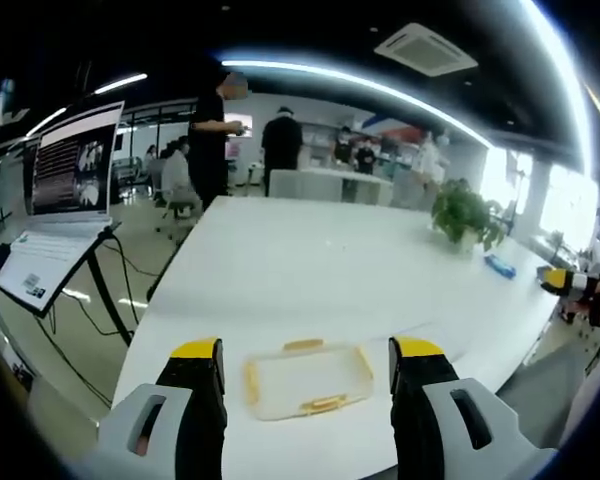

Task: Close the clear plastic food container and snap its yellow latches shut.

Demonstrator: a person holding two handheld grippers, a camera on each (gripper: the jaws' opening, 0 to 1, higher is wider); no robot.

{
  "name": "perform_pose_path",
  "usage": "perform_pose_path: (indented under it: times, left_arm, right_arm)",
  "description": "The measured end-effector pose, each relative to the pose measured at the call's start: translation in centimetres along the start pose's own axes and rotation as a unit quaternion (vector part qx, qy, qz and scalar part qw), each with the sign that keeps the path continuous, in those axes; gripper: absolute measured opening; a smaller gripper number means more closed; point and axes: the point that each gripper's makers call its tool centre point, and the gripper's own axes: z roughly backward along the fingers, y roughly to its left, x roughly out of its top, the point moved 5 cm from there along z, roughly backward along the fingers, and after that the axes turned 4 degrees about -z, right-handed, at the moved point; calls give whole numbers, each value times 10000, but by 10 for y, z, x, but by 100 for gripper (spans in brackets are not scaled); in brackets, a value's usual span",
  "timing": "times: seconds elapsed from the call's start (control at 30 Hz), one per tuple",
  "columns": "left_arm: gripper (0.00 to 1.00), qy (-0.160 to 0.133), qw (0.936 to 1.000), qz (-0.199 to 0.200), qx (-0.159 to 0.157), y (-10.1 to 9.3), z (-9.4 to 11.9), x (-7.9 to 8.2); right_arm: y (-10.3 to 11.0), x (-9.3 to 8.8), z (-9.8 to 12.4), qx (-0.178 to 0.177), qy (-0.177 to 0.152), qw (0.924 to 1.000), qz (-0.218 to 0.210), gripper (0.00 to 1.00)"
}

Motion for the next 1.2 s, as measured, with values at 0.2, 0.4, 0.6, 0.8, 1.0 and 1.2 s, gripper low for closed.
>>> perform_pose_path:
  times: [0.2, 0.4, 0.6, 0.8, 1.0, 1.2]
  left_arm:
    - [66, -2, 10000, -4, 9, 0, 1, 0]
    - [66, 47, 10000, -22, 3, -1, 1, -2]
    - [66, 99, 9999, -30, -7, -2, 0, -4]
    - [66, 134, 9999, -25, -44, -2, -1, -6]
    - [66, 150, 9998, -99, -63, -1, -3, -5]
    - [66, 135, 9998, -118, -79, -1, -4, -4]
  right_arm:
    - [0, 2, 0, 26, -11, 10000, 3, 48]
    - [3, 0, -1, 77, 0, 10000, -13, 48]
    - [3, -5, -3, 100, 75, 9999, -18, 48]
    - [3, -5, -6, 127, 108, 9999, -15, 47]
    - [5, -5, -11, 187, 150, 9997, 16, 47]
    - [10, -7, -17, 283, 252, 9993, 67, 47]
